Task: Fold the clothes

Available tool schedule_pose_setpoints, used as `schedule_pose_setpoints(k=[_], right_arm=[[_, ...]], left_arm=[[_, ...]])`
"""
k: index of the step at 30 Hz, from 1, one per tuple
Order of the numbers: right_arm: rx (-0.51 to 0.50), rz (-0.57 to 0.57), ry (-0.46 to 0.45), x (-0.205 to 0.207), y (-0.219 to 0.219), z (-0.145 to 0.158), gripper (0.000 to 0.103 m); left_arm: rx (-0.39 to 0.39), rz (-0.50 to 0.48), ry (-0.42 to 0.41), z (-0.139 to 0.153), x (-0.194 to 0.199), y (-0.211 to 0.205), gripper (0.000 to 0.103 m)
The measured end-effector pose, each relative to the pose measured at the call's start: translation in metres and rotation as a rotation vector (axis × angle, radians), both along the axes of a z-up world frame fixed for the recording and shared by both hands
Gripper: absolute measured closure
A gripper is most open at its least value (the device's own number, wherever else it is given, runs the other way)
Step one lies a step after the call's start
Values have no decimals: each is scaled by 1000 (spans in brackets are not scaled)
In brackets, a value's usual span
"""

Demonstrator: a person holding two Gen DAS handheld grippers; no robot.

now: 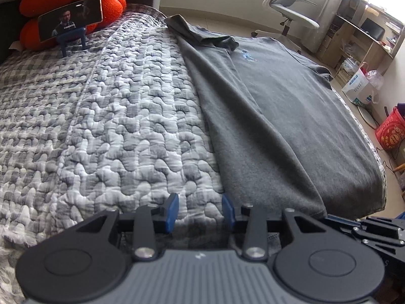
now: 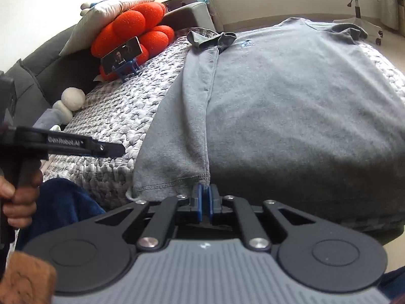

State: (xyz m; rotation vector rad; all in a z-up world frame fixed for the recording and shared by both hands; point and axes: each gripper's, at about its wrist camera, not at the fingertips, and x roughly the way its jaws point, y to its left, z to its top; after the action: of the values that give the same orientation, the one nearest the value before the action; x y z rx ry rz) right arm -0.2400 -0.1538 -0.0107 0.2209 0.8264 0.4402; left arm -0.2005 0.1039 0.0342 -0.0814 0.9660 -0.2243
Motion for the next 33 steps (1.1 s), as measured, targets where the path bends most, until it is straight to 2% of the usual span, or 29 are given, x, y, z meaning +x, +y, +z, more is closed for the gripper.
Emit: schedule_pose_setpoints(k=[4, 13, 14, 18, 20, 24, 26, 27, 29, 31, 33], right_arm=[[-9, -24, 49, 7, -3, -13, 95], [38, -23, 57, 7, -6, -15, 92], [45, -20, 49, 6, -6, -13, 92], [68, -27, 39, 6, -8, -11, 92], [89, -30, 50, 7, -10, -11, 90], [190, -23, 101, 6, -15, -19, 85], [227, -21, 117, 6, -12, -23, 74], [240, -19, 121, 7, -10, -24, 70], [266, -16, 128, 7, -5, -26, 70], [292, -13, 135, 8, 0, -29, 62], [318, -9, 142, 8, 5, -31, 59]], left_arm=[[-3, -21, 11, -3, -4, -7, 69], [7, -74, 46, -15, -13, -15, 73], [11, -86, 46, -16, -14, -17, 73], [-70, -176, 90, -21, -20, -25, 75], [-57, -214, 103, -25, -25, -32, 75], [-72, -264, 119, -28, -30, -33, 75], [-68, -286, 97, -20, -34, -31, 75], [-56, -283, 77, -16, -37, -28, 75], [-31, -258, 33, -4, -39, -18, 75], [-21, -229, 2, 6, -39, -9, 75], [-21, -193, -17, 13, -37, 0, 75]])
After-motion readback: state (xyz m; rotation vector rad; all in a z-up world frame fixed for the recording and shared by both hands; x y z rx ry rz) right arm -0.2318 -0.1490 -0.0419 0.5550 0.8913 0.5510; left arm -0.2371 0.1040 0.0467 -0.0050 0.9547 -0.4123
